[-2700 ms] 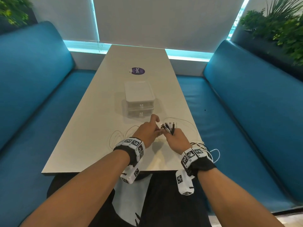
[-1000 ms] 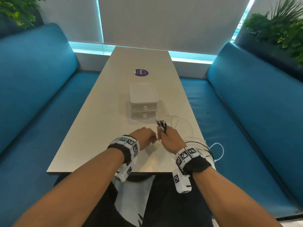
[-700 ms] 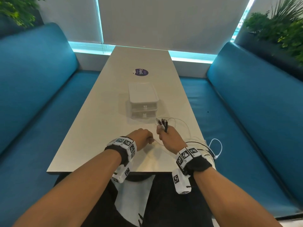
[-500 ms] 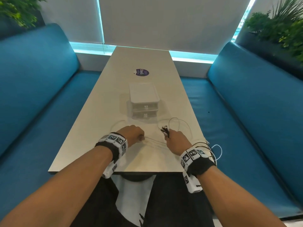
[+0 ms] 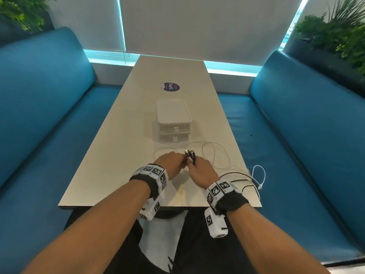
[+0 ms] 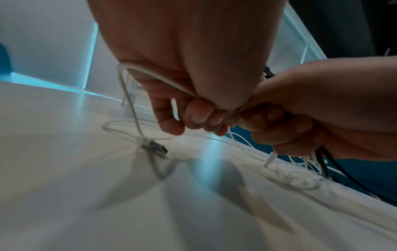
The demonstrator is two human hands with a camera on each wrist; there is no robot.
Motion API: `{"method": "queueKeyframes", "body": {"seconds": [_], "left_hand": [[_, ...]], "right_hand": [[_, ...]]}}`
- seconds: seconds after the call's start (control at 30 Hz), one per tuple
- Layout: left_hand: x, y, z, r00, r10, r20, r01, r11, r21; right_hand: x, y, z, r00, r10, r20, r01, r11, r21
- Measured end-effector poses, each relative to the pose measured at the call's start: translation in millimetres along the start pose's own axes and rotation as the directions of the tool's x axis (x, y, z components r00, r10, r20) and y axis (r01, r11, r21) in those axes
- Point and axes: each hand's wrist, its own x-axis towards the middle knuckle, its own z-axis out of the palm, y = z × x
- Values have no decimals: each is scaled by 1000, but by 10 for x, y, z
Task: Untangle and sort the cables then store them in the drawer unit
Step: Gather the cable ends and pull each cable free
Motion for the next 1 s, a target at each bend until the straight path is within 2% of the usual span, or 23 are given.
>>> {"method": "queueKeyframes", "body": {"seconds": [0.13, 0.2, 0.27, 0.33, 0.5, 0.57, 0.63, 0.73, 0.83, 1.0], "left_hand": [[-81, -157, -11, 1000, 18, -20, -19, 997, -71], [-155, -302, -81, 1000, -4, -22, 3, 999, -42], [-233, -454, -155, 999, -31, -21, 31, 999, -24], [-288, -572, -188, 998, -55, -23, 56, 998, 37], [-187, -337, -104, 999, -38, 0, 38, 997, 72], [-122, -164, -41, 1000, -25, -10, 25, 999, 43], [-70, -71, 27, 999, -15, -32, 15, 1000, 11], [-82, -109, 54, 1000, -2, -23, 0, 996, -88], [-164, -266, -35, 999, -36, -13, 34, 991, -133], [-277, -557, -189, 995, -94, 25, 94, 995, -16]], "right_hand": [[51, 53, 10, 999, 14, 50, -11, 998, -58], [99, 187, -25, 994, 106, 13, -104, 985, -138], [120, 352, -122, 966, 250, -73, -259, 949, -178], [133, 419, -192, 947, 294, -130, -315, 928, -200], [110, 134, -152, 981, 88, -170, -109, 987, -119], [64, 23, -72, 996, -3, -91, -9, 992, -128], [36, 0, -21, 1000, -23, -11, 21, 992, -126], [56, 99, -4, 999, 23, 24, -20, 992, -123], [72, 235, -32, 997, 70, 10, -66, 974, -217], [111, 363, -138, 975, 196, -108, -218, 939, -267]]}}
